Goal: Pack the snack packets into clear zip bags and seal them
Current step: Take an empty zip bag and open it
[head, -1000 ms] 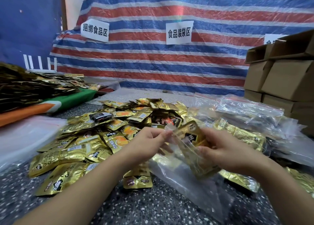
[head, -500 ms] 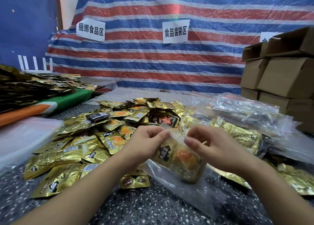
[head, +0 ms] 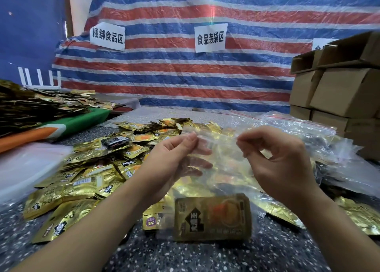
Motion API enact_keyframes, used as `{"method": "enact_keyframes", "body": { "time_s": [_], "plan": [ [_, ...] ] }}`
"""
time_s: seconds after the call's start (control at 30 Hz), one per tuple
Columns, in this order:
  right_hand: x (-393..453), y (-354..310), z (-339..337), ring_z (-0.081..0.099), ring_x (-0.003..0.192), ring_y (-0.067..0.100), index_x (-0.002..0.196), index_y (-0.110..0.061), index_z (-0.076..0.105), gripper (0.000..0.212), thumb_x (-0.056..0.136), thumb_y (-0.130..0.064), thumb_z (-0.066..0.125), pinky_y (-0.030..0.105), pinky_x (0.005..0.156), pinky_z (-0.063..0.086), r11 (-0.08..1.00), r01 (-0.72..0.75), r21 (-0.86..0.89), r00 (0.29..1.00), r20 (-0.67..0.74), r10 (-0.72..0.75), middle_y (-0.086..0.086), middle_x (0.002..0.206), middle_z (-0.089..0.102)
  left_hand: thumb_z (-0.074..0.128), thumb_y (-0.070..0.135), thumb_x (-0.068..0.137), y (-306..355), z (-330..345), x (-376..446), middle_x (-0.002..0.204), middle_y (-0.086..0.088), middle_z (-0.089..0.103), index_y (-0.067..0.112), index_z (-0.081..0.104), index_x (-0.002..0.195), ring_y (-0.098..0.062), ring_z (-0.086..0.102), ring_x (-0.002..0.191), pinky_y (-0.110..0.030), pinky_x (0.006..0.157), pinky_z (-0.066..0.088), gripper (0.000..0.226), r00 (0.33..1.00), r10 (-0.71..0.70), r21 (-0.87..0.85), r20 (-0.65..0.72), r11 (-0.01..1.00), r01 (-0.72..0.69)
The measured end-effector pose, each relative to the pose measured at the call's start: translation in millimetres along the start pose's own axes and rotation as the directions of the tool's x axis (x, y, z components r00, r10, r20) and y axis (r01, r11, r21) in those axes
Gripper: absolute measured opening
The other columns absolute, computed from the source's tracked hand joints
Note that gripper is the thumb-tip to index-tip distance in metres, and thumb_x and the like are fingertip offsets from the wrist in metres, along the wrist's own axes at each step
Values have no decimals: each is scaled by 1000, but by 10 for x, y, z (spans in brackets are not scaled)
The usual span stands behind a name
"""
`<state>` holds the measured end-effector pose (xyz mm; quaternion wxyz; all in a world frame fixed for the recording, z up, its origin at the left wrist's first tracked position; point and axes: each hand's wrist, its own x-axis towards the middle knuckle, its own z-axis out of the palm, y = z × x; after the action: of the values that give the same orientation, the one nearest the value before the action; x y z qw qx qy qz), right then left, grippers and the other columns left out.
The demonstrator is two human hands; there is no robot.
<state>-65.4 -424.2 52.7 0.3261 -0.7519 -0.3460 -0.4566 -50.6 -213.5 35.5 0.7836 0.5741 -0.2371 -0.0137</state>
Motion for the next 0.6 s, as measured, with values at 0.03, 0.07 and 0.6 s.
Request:
{"method": "enact_keyframes", "body": {
  "time_s": [0.03,0.07,0.6],
  "plan": [
    [-7,6,1,63,68,7,87,-8,72,15,81,6,74,18,65,52,1000,-9,-4,1000,7,9,-9,78,66,59,39,81,-6,-6,5,85,-3,76,24,78,74,-21,73,70,-26,56,57,25,1000,-2,14,-2,1000,2],
    [-9,13,2,63,68,8,86,-7,72,16,81,7,74,23,65,53,1000,-17,-7,1000,19,17,-7,77,67,59,40,81,-13,-14,9,86,-4,76,24,78,75,-21,74,71,-26,58,57,25,1000,-6,33,-1,999,6],
    [-132,164,56,61,67,11,77,-19,67,17,93,-17,63,22,60,47,970,-240,-27,896,378,232,-8,67,64,57,27,96,-217,-53,52,84,-4,77,12,73,88,-17,72,70,-23,61,56,23,991,-48,431,-123,897,97]
  ]
}}
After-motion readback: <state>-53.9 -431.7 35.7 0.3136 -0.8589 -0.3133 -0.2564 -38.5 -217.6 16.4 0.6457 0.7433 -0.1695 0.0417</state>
